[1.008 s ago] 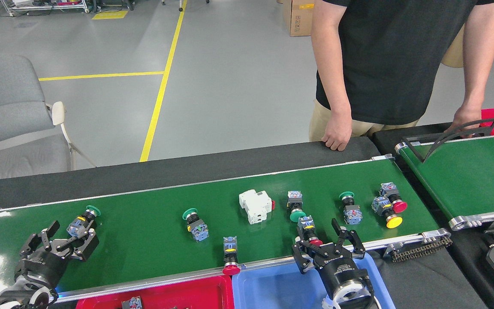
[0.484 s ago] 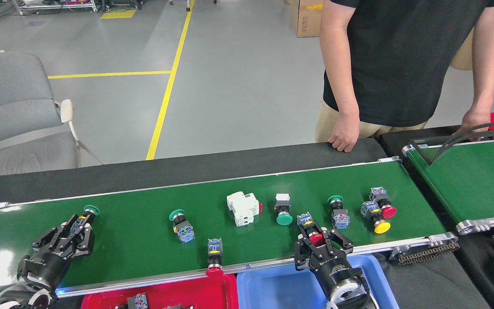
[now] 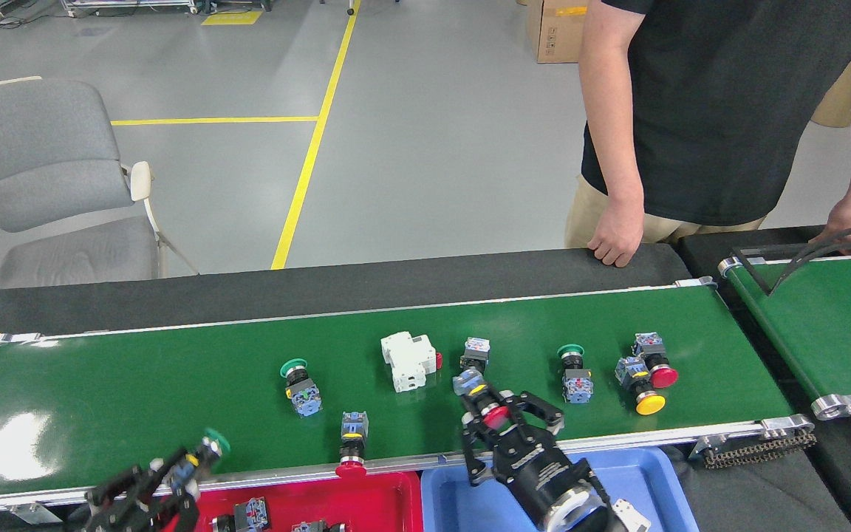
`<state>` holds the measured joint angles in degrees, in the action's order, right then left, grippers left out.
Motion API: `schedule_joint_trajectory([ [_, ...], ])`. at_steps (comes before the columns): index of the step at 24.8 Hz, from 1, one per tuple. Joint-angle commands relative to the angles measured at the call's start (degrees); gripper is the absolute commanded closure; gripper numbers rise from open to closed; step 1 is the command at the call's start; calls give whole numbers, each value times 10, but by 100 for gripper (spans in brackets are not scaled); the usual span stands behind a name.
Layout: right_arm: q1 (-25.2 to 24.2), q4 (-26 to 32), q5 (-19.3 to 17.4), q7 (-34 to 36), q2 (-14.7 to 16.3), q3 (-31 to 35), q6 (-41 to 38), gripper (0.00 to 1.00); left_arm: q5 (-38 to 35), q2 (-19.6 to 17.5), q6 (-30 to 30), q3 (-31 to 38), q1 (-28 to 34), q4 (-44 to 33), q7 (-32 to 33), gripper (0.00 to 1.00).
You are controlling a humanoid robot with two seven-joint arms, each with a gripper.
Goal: Pick switch part from conveyor to tray
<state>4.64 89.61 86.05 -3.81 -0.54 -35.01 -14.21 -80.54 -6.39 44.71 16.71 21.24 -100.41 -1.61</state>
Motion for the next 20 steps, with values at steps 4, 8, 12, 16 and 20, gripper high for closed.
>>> schedule_joint_trajectory([
  [4,-2,8,0,7,0,-45,-23,2,3,24,3,12,-8,-13,-3,0],
  [8,-5,14,-4,7,-4,-38,-27,2,2,43,3,54,-3,-11,-2,0],
  [12,-55,67,-20,18,-1,55,2,2,1,51,-121,96,35,-8,-3,0],
  [16,-182,118,-26,78,-2,212,48,2,1,46,-132,101,43,-13,-2,0],
  [20,-228,118,-39,111,-4,327,50,2,1,43,-125,84,39,-13,-1,0],
])
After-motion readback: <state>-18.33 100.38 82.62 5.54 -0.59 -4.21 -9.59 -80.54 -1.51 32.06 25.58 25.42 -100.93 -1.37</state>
